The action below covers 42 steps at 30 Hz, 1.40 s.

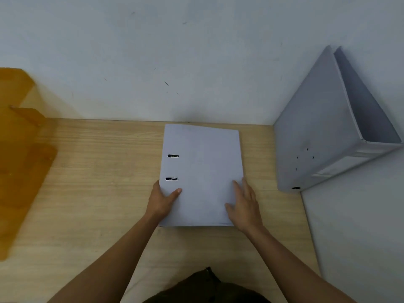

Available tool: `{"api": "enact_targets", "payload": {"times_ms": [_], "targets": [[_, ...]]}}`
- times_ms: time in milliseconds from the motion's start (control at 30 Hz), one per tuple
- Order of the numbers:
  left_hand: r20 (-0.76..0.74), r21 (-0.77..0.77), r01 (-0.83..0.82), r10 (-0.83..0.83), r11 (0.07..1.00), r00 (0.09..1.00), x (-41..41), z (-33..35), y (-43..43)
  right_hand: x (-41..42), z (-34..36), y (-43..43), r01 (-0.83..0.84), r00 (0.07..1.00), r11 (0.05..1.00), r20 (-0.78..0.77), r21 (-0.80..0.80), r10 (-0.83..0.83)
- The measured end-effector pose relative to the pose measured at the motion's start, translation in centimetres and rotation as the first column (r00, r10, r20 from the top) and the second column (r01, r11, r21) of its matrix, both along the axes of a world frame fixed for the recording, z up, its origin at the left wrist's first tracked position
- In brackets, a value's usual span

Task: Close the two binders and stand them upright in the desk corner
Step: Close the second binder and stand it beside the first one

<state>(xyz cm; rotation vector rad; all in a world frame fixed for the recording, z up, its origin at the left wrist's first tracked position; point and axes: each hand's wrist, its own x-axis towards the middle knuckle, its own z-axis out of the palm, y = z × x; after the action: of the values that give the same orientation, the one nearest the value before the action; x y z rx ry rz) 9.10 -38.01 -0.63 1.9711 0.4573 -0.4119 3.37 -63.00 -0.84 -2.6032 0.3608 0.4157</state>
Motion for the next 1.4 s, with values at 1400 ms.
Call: {"api": "enact_targets", "payload": {"times_ms": [1400], "targets": [[0.343, -0.497, 0.521, -0.394, 0.694, 0.853, 0.1, 12.6, -8.9, 1.0, 16.4, 0.2, -0.004, 0.924, 0.628, 0.244, 0.778, -0.296]]}}
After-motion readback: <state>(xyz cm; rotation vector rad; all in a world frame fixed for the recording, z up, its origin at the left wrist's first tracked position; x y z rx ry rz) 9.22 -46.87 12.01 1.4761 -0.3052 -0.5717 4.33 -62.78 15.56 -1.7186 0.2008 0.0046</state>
